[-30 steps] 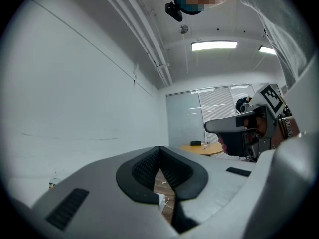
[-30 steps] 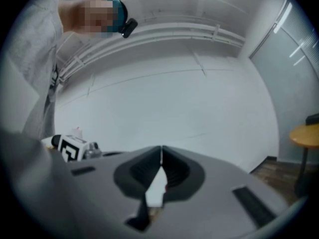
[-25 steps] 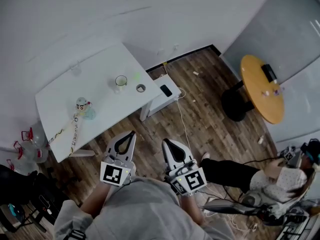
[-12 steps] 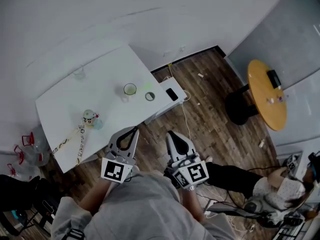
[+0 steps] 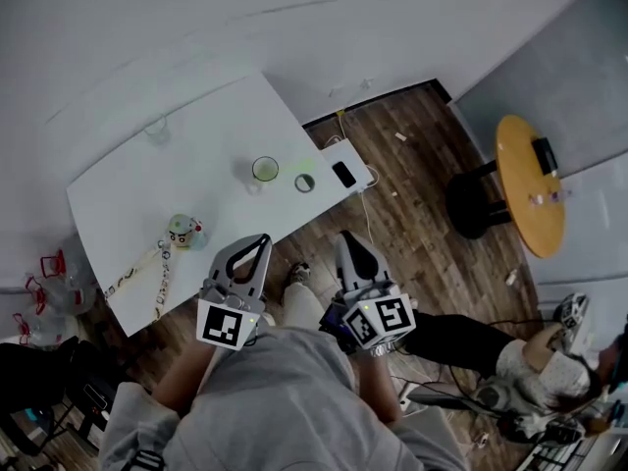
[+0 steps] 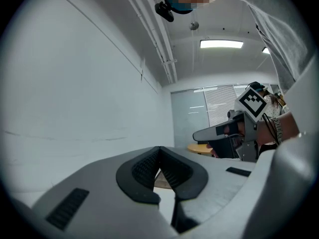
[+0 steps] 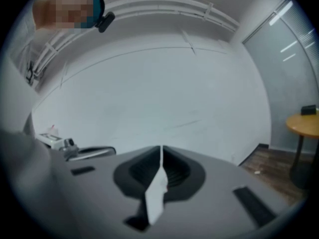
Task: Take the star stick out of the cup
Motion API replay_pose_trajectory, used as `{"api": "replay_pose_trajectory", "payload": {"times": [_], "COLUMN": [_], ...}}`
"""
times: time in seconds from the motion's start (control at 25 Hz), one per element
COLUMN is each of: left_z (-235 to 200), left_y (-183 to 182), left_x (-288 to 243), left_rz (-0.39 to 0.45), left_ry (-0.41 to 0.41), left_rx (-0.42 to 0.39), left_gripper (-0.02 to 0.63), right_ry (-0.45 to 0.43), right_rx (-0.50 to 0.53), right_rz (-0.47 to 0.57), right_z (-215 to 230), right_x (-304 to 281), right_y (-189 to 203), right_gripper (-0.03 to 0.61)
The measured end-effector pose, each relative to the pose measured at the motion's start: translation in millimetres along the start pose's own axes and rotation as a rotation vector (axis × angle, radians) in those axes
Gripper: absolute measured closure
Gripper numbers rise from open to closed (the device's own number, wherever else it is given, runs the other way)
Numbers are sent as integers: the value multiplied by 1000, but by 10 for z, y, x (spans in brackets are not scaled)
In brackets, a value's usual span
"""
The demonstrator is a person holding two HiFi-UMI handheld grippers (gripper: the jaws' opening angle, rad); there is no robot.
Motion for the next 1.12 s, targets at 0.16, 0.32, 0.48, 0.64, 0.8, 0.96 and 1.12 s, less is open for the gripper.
{"api": "replay_pose_trajectory", "payload": {"times": [0.16,0.32,0.48,0.64,0.8,0.96,1.12], "left_z": [-77,-170,-222,-251,-288,-333,-357], "left_y": [35,70,100,149,192,232,257], "left_x": [-69,-177,-318,-449,-590,-731,-850], "left_rz": [-19,-34,-53,-67,-79,-96,-108], "left_ry": [-29,-53,-72,-68,-76,-78,-72], "left_rx": [20,9,14,6,19,34,23], "left_gripper": [583,583,583,583,584,584,583], "right_ry": [17,16,4,7,27,42,51], "right_rx": [-28,-34,-52,-70,-97,-120,-137], "right_rz": [-20,-37,-68,-99,-132,-178,-234], "right_z": [163,312,463,599,750,887,1011], "right_x": [-163,-364,-573,-770,-945,-1130,-1299], "right_y": [20,47,111,188,273,377,489], "right_gripper": [541,541,541,541,540,540,540]}}
Point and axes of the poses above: the fingertips, and each gripper's own axes: x backward along the fingers, z to its right, y out of its underside, the point moved 5 cm from there along x, backward along the fingers, and after that the axes turned 8 degrees about -y, right-handed, at the moved point
